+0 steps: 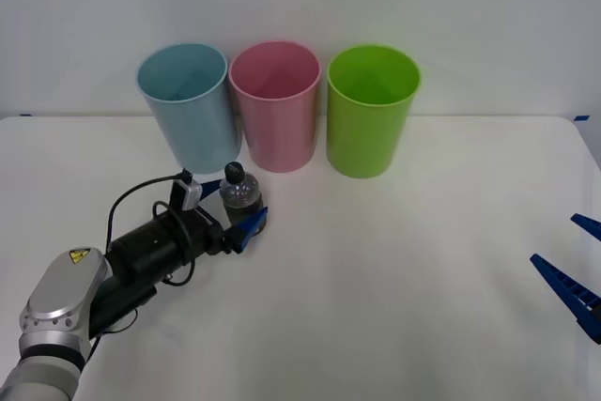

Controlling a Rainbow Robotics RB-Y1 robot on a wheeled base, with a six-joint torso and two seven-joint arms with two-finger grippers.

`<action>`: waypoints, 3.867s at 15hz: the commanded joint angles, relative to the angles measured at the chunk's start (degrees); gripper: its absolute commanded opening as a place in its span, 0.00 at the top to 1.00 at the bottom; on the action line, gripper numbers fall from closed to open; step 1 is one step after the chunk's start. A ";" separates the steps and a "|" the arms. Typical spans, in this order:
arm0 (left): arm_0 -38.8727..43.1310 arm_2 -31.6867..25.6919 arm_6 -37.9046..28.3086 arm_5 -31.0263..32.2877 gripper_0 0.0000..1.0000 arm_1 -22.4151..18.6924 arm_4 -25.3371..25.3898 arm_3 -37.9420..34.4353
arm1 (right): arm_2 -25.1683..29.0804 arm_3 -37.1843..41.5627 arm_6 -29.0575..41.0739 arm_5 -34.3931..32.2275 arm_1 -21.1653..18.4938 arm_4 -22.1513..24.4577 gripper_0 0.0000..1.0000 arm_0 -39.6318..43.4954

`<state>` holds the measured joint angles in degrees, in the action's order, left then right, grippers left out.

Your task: Grasp the object on the table and drop it into the matching bin: aluminum can to the light blue bin, PET bottle to the pink bin.

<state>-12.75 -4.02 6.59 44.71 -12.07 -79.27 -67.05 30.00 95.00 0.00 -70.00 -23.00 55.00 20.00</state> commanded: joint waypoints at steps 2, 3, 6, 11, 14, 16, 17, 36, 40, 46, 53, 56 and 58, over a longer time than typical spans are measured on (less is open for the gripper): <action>0.00 0.07 0.62 -0.07 0.90 -0.06 0.00 -0.01 | 0.00 0.00 0.00 0.00 0.00 0.00 0.00 0.00; 0.00 0.07 0.97 -0.07 1.00 0.03 0.00 -0.01 | 0.00 0.00 0.00 0.00 0.00 0.00 0.00 0.00; 0.09 0.07 1.32 -0.07 1.00 -0.06 0.00 -0.01 | 0.00 0.00 0.00 0.00 0.00 0.00 0.00 0.00; 0.71 -1.60 1.32 2.66 1.00 -0.06 1.14 -0.01 | 0.00 0.00 0.00 0.00 0.00 0.00 0.00 0.00; 1.76 -3.27 1.32 4.94 1.00 -1.82 2.46 -1.24 | 0.00 0.00 0.00 0.00 0.00 0.00 0.00 0.00; 4.57 -3.10 0.35 5.12 1.00 -4.11 5.18 -5.55 | 0.00 0.00 0.00 0.00 0.00 0.00 0.00 0.00; 6.16 -3.19 0.00 4.94 1.00 -5.16 6.68 -7.48 | 0.00 0.00 0.00 0.00 0.00 0.00 0.00 0.00; 6.68 -5.56 -12.57 -1.38 1.00 -11.93 19.86 -31.91 | 0.00 0.00 0.00 0.00 0.00 0.00 0.00 0.00; 0.27 -1.17 -13.18 -11.23 1.00 -11.93 18.45 -31.30 | 0.00 0.00 0.00 0.00 0.00 0.00 0.00 0.00; -13.36 2.00 -13.18 -13.69 1.00 -11.93 15.38 -17.85 | 0.00 0.00 0.00 0.00 0.00 0.00 0.00 0.00; -27.16 6.92 -13.18 -14.74 1.00 -11.93 15.38 -2.38 | 0.00 0.00 0.00 0.00 0.00 0.00 0.00 0.00; -31.02 8.50 -13.27 -14.83 1.00 -11.40 14.85 1.84 | 0.00 0.00 0.00 0.00 0.00 0.00 0.00 0.00; -31.73 8.24 -13.53 -14.92 1.00 -10.52 13.00 2.36 | 0.00 0.00 0.00 0.00 0.00 0.00 0.00 0.00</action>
<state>-44.24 4.35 -6.86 29.86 -22.88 -65.72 -64.81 30.00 95.00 0.00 -70.00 -23.00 55.00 20.00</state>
